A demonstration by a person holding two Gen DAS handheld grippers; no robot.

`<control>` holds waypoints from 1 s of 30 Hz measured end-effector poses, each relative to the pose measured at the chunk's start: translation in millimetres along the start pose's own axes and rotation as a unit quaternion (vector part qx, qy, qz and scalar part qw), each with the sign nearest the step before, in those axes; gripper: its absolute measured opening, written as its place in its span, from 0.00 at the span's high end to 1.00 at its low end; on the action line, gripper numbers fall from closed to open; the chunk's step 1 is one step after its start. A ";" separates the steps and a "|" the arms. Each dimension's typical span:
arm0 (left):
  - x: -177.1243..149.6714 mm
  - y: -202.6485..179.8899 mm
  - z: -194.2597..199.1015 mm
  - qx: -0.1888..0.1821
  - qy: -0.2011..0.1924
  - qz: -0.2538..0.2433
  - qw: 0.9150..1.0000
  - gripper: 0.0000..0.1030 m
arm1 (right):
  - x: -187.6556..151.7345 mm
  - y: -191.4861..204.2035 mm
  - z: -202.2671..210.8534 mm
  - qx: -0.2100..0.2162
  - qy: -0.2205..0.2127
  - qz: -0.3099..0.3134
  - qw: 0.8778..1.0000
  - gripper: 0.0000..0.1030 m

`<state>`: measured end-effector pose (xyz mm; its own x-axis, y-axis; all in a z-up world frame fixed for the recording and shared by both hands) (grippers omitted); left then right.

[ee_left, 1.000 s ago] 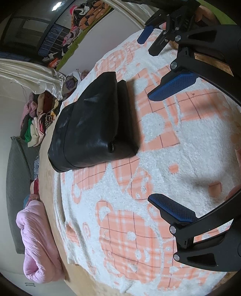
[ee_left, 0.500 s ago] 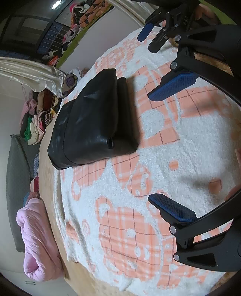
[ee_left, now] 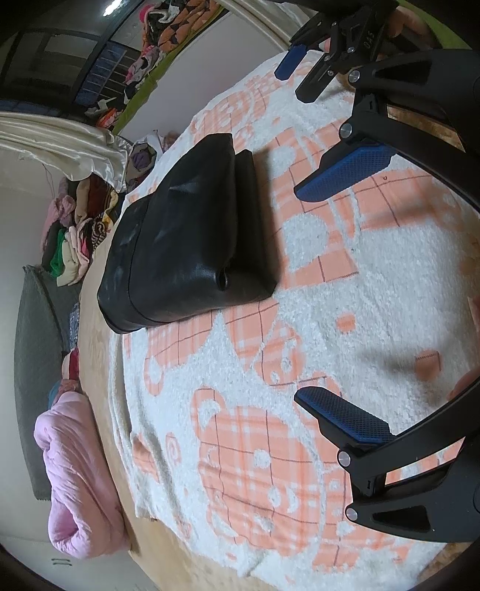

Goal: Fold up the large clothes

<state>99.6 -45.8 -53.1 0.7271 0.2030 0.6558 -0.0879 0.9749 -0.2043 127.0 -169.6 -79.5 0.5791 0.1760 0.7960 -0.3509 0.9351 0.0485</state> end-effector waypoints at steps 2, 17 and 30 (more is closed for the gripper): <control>0.0 0.3 0.4 0.001 0.000 0.000 1.000 0.09 | -0.1 0.1 -0.2 0.000 0.000 0.000 1.000 0.04; -1.4 0.5 0.8 0.002 0.001 -0.002 1.000 0.09 | -0.6 -0.8 0.2 -0.003 -0.001 0.000 1.000 0.04; -7.0 9.4 -3.2 0.020 0.017 0.003 1.000 0.09 | 1.8 -2.8 10.6 -0.016 -0.007 -0.007 1.000 0.04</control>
<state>95.9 -38.3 -62.0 0.7485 0.2064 0.6302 -0.1194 0.9768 -0.1780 121.2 -175.2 -71.8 0.5729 0.1593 0.8040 -0.3195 0.9467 0.0401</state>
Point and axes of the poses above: each gripper's, at about its wrist camera, not at the fingertips, and z roughly against the way its jaws point, y to its left, x to its top, the point moved 9 cm from there along -z, roughly the way its jaws point, and after that the axes turned 3 degrees about z, right-handed, at the moved point
